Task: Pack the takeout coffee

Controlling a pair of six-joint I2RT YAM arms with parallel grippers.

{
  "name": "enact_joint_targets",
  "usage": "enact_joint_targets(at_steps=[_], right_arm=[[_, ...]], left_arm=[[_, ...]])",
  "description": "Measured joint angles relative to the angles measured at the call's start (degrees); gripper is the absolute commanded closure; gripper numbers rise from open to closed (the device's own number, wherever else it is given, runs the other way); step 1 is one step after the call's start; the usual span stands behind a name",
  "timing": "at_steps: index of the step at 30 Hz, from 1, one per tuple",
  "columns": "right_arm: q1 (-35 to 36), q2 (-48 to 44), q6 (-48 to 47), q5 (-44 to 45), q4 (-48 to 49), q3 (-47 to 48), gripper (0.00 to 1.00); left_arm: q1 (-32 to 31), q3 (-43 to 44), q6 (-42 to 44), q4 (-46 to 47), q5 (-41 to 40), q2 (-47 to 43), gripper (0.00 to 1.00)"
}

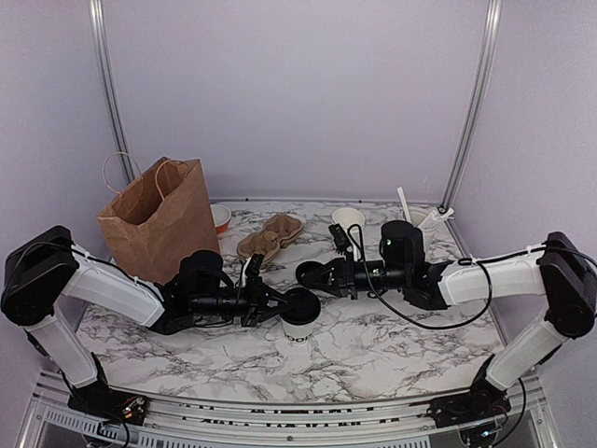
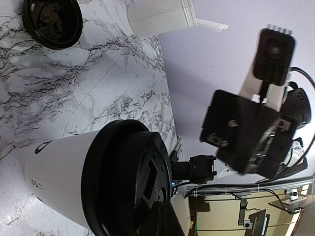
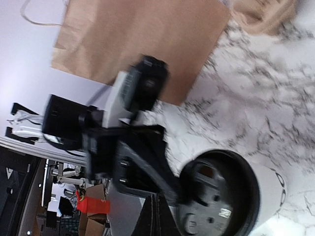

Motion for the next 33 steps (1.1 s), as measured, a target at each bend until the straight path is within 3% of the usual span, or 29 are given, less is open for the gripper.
enact_joint_targets(at_steps=[4,11,19,26,33], right_arm=[[-0.3,7.8,2.4,-1.7,5.3,-4.4,1.00],[-0.2,7.3,1.9,-0.9,3.8,-3.3,1.00],[-0.1,7.2,0.7,-0.4,0.5,-1.9,1.00],[0.0,7.2,0.3,-0.3,-1.2,-1.0,1.00],[0.0,6.6,0.1,-0.2,-2.8,-0.5,1.00]], left_arm=[[0.0,0.2,0.2,-0.2,0.0,0.0,1.00],[-1.6,4.8,3.6,-7.3,0.5,-0.3,1.00],[-3.0,7.7,6.6,-9.2,0.4,-8.1,1.00],[-2.3,3.7,3.5,-4.7,0.6,1.9,1.00],[-2.3,4.8,3.8,-7.4,-0.8,0.8,1.00]])
